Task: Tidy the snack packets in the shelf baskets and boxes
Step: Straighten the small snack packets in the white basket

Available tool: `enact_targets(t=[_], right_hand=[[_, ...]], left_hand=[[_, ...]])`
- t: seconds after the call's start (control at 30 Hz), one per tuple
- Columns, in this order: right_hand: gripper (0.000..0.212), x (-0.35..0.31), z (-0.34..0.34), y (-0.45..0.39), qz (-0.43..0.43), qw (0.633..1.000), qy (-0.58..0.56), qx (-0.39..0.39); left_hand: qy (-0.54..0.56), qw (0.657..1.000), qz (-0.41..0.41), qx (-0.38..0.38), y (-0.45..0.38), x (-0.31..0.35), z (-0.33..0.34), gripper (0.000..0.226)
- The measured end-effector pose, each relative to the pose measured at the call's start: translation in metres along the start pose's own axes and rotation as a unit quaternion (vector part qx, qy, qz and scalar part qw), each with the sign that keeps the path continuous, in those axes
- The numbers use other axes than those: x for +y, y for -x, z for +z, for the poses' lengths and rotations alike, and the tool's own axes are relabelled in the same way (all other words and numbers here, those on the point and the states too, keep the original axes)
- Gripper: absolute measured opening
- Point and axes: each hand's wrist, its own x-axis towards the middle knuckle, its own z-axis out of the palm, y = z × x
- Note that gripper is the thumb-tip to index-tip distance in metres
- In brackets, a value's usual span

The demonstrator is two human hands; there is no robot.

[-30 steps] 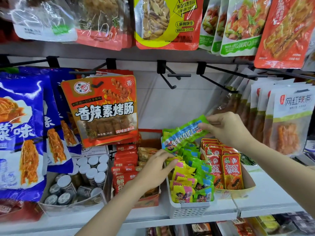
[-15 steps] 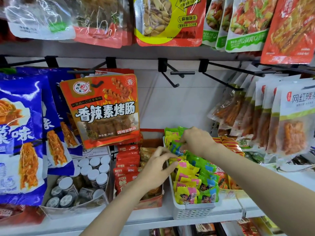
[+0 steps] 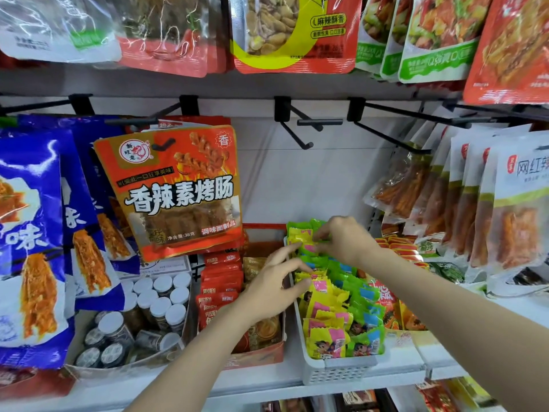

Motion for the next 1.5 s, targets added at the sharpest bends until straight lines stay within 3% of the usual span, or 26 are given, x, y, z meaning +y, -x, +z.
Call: enact_targets(t=[0.27,0.5,0.6,0.73,0.87,1.07,1.27,1.33,1.5], right_hand=[[0.012,0.000,0.012,0.005,-0.027,0.999,-0.010,-0.015],[0.013,0.007,0.009,0.013,-0.061,0.995,0.006,-0.080],[0.015,0.008,0.001,0.007,-0.050,0.994,-0.020,-0.093],[0.022,0.008,0.002,-0.003,-0.008,1.000,-0.012,0.020],[0.029,-0.006,0.018,-0.011,0.006,0.999,0.047,-0.001],[0.014,-0.012,0.024,-0.021,0.069,0.998,-0.001,-0.004],[0.035,-0.016,0.026,-0.028,0.101,0.993,0.046,-0.037],[0.033,-0.016,0.024,-0.027,0.093,0.994,0.063,-0.011],[0.019,-0.004,-0.011,-0.019,0.008,0.990,-0.119,0.079]], left_hand=[[-0.068,0.996,0.050,-0.003,0.012,-0.002,0.000,0.040],[-0.075,0.997,-0.007,0.016,-0.002,0.007,0.005,0.069],[-0.065,0.997,-0.037,-0.012,-0.008,0.005,0.005,0.065],[-0.047,0.998,-0.037,0.009,-0.005,-0.001,0.006,0.047],[-0.048,0.998,-0.024,0.014,-0.004,-0.001,0.008,0.043],[-0.037,0.999,-0.023,0.027,0.000,-0.004,0.010,0.041],[-0.023,0.999,-0.020,0.028,-0.004,-0.005,0.009,0.041],[-0.018,0.999,-0.019,0.029,-0.004,-0.005,0.009,0.044],[-0.004,0.999,-0.029,0.046,-0.001,-0.007,0.015,0.039]])
